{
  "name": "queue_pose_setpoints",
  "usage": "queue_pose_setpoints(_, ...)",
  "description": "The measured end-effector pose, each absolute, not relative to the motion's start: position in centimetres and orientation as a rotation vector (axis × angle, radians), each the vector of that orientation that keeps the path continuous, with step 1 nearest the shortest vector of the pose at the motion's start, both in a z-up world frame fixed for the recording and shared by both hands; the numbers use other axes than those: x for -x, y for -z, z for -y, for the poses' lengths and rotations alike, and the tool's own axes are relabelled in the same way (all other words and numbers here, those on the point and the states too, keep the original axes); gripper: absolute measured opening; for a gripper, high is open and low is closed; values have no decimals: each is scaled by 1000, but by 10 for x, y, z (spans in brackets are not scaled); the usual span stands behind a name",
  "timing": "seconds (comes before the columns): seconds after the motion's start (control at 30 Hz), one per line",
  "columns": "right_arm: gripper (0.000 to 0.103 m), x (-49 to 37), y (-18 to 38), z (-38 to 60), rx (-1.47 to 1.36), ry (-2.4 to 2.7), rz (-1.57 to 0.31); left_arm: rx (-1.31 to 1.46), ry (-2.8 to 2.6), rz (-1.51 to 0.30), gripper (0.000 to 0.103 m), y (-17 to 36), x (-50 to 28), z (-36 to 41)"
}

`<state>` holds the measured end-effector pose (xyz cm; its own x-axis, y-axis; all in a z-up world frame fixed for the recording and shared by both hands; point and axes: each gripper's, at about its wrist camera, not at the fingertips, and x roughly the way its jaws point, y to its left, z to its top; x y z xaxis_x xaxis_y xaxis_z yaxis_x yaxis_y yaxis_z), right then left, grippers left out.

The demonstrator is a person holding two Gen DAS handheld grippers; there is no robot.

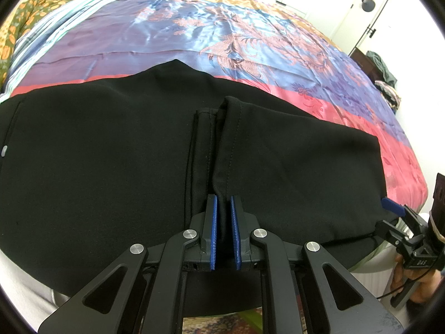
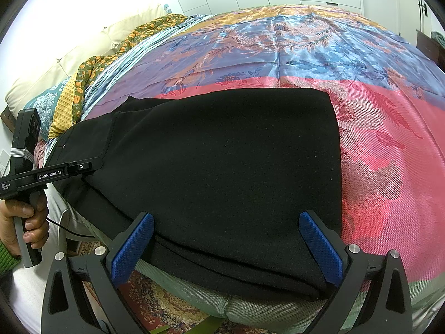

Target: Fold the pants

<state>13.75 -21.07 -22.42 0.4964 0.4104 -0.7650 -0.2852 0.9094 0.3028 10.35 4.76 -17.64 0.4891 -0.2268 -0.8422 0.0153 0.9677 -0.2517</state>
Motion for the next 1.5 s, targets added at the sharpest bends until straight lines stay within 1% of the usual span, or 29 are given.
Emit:
queue_pose_setpoints(0.7,103,-138,224,211,-141,-422,-963,236,154,-1048,12,174,-102,-48)
queue_pose_setpoints(0.73,103,-138,224,211,-141,-422,-963,243,157,-1045,13,173,-102,-49)
queue_pose_setpoints(0.8,103,-138,224,211,-141,-422,-963,254,165,-1039,22,168,-99,-50)
queue_pose_setpoints(0.83,103,-138,224,211,-141,-422,-963,255,167,-1031,25,164,-96,-50)
queue_pose_setpoints(0.9,103,-138,224,211,-141,-422,-963,240,164,-1011,44,156,-90,-48)
queue_pose_setpoints(0.97,103,-138,225,211,-141,-422,-963,209,143,-984,52,146,-81,-47)
queue_pose_setpoints(1.2,103,-138,224,211,-139,-423,-963,270,98,-965,52,135,-64,-68)
queue_pose_setpoints(1.3,103,-138,225,211,-140,-422,-964,349,59,-944,52,128,-60,-93)
queue_pose_setpoints(1.4,103,-138,225,210,-140,-421,-963,507,4,-910,52,122,-55,-135)
queue_pose_setpoints(1.5,103,-138,225,210,-139,-422,-963,716,-78,-857,52,122,-43,-194)
